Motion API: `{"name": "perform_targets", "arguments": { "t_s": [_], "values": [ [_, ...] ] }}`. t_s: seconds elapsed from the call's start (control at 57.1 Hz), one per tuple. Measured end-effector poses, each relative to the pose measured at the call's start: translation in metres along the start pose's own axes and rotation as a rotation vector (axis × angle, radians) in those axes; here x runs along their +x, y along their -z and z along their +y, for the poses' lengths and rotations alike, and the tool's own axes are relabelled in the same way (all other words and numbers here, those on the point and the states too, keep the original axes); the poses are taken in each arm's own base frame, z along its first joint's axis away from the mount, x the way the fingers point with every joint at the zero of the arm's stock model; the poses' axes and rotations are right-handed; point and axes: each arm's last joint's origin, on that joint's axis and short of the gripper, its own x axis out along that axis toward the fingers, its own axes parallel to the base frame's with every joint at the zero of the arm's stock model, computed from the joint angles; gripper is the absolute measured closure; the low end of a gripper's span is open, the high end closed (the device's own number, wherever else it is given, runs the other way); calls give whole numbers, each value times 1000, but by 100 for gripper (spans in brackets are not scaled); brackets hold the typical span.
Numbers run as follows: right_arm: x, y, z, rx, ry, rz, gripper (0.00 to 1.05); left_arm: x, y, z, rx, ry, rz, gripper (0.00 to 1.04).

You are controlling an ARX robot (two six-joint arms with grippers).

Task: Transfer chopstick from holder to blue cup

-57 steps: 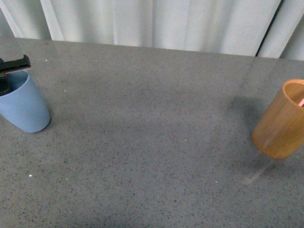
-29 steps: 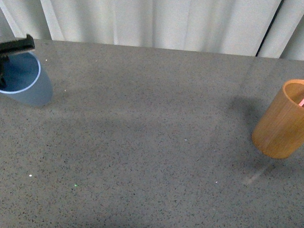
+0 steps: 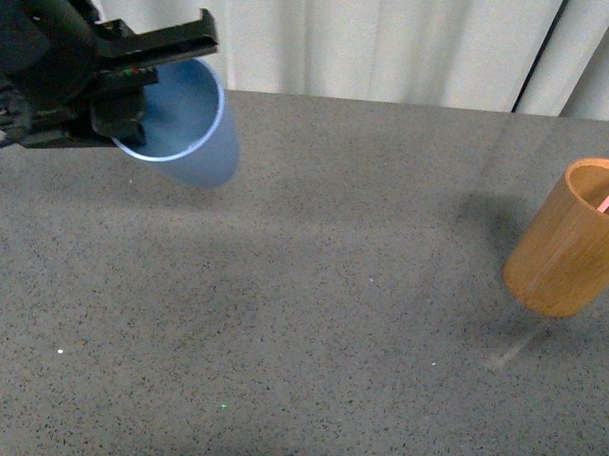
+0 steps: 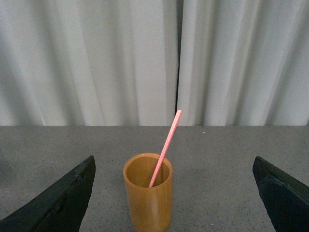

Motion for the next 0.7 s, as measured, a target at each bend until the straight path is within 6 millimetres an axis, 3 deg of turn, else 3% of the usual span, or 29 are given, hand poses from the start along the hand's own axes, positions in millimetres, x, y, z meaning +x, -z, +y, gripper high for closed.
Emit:
{"name": "perform_targets", "arguments": {
  "t_s": [0.438,0.7],
  "values": [
    [0,0,0,0,0,0,10,14,65,-38,35,23,94,102],
    [0,0,0,0,1,0,10,33,83,-49,46,31,158,102]
  ]
}}
